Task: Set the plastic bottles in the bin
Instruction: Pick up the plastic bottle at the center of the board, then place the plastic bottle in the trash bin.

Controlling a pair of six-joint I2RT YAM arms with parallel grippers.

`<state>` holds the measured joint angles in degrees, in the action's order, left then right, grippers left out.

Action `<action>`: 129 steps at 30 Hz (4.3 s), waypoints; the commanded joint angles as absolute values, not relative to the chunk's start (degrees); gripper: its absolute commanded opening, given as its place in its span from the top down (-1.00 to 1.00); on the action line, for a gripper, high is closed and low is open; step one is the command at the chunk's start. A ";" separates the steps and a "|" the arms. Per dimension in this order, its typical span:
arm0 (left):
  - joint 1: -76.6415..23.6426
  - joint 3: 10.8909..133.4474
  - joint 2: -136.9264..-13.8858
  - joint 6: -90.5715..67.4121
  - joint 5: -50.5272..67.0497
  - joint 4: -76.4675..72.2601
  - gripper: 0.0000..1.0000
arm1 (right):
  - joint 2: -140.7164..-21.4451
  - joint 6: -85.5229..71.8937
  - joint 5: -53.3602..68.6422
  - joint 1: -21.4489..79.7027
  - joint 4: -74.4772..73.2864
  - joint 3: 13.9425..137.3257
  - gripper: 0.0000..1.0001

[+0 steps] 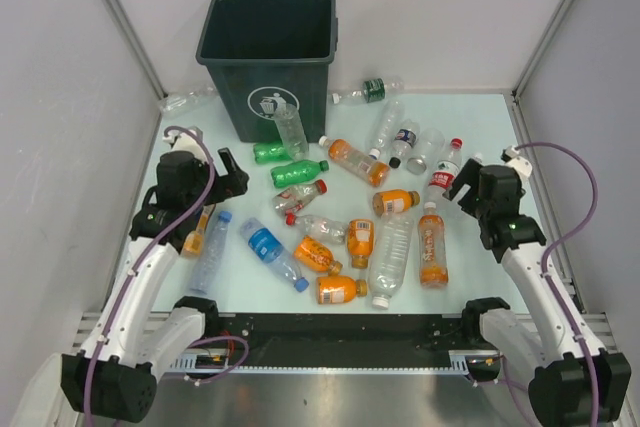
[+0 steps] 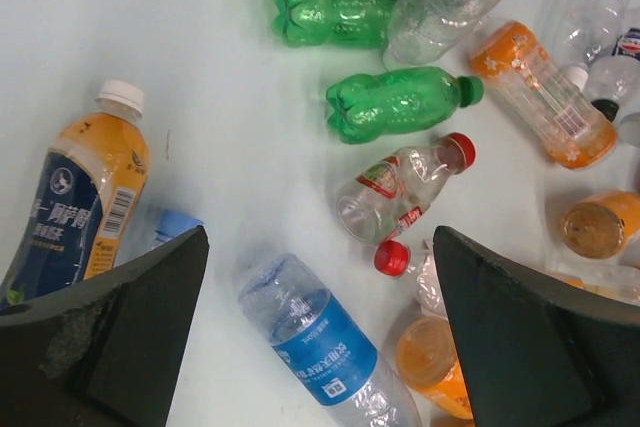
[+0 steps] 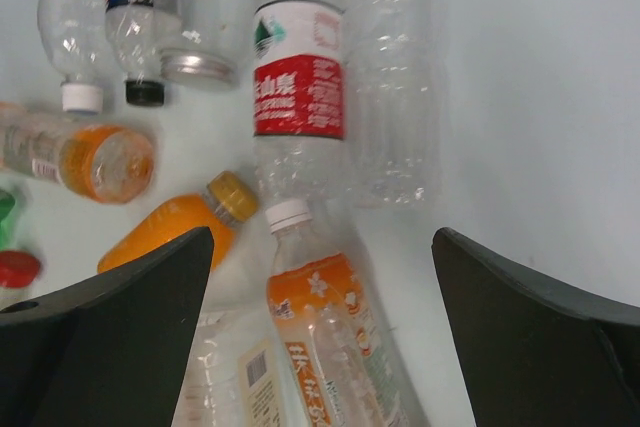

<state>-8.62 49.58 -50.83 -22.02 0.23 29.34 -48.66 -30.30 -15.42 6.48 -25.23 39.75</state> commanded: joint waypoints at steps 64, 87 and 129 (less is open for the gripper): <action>-8.61 36.30 -28.56 -23.38 10.11 26.46 -0.99 | -98.79 -12.39 -4.83 65.13 4.75 54.75 -0.55; -8.61 36.39 -27.77 -23.47 8.53 27.25 -1.00 | -90.97 -8.00 -13.80 66.53 5.54 54.93 1.00; -8.70 35.86 -27.86 -23.91 8.61 27.24 -1.00 | -123.20 4.22 -10.90 39.03 24.00 129.18 1.00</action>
<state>-8.62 36.07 -28.03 -24.38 8.19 27.83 -117.64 3.25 -9.89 39.77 22.55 117.69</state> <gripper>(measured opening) 0.996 0.707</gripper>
